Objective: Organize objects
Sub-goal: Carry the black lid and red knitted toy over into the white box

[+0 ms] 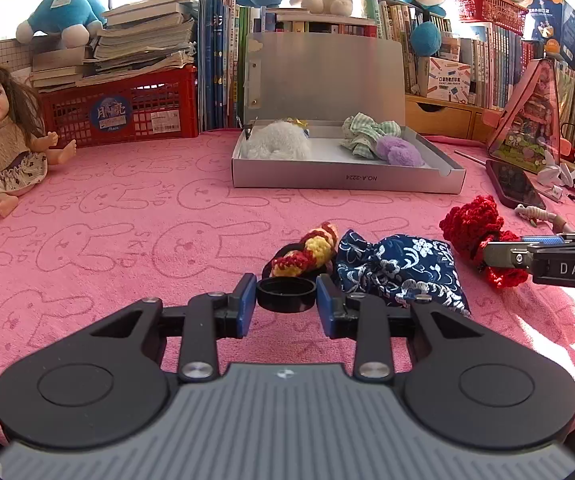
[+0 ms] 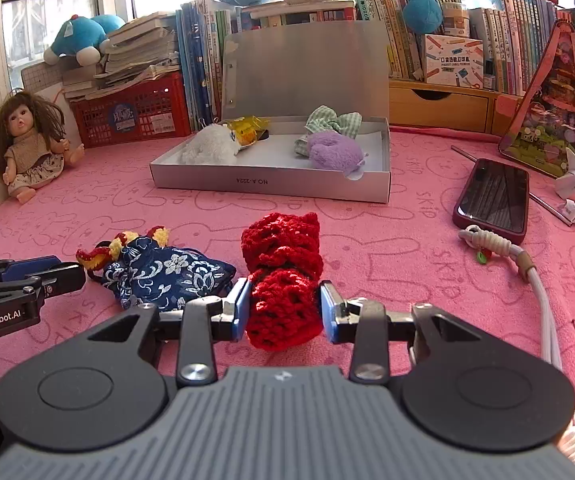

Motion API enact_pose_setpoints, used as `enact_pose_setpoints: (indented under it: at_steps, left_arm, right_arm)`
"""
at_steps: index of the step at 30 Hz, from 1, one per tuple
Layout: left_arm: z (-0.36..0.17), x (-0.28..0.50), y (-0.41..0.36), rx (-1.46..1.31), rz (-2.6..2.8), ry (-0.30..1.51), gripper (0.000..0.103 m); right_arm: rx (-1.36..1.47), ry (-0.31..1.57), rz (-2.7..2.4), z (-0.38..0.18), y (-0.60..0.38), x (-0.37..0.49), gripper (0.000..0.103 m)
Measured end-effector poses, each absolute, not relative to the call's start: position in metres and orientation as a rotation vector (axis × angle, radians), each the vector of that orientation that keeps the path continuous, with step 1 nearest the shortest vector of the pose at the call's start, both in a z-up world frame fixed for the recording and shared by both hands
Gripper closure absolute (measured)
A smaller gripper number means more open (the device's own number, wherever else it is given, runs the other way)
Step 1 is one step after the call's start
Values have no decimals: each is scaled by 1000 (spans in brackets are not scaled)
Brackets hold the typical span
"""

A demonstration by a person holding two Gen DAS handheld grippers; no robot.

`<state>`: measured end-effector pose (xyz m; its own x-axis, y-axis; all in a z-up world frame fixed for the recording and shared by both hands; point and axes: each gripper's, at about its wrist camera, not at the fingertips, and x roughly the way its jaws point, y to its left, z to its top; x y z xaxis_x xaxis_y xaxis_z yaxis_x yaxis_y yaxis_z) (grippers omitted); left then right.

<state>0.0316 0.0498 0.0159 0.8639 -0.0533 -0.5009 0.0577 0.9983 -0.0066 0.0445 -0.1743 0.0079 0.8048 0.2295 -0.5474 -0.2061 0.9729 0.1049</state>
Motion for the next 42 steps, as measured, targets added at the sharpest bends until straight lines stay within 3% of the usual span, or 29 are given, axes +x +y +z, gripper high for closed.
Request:
enact_pose_setpoints:
  at_steps: [13,28,42]
  left_arm:
    - [41,42,49,20,-76,450,65]
    - [79,123,44,-22,-158,422,65]
    - [80,210,30,-6,-208,431,65]
  right_arm:
    - [79,548,183,26,-184,60,63]
    - [234,567,174,48,-201,119,63]
    - [251,593,93,60,-211,195,63]
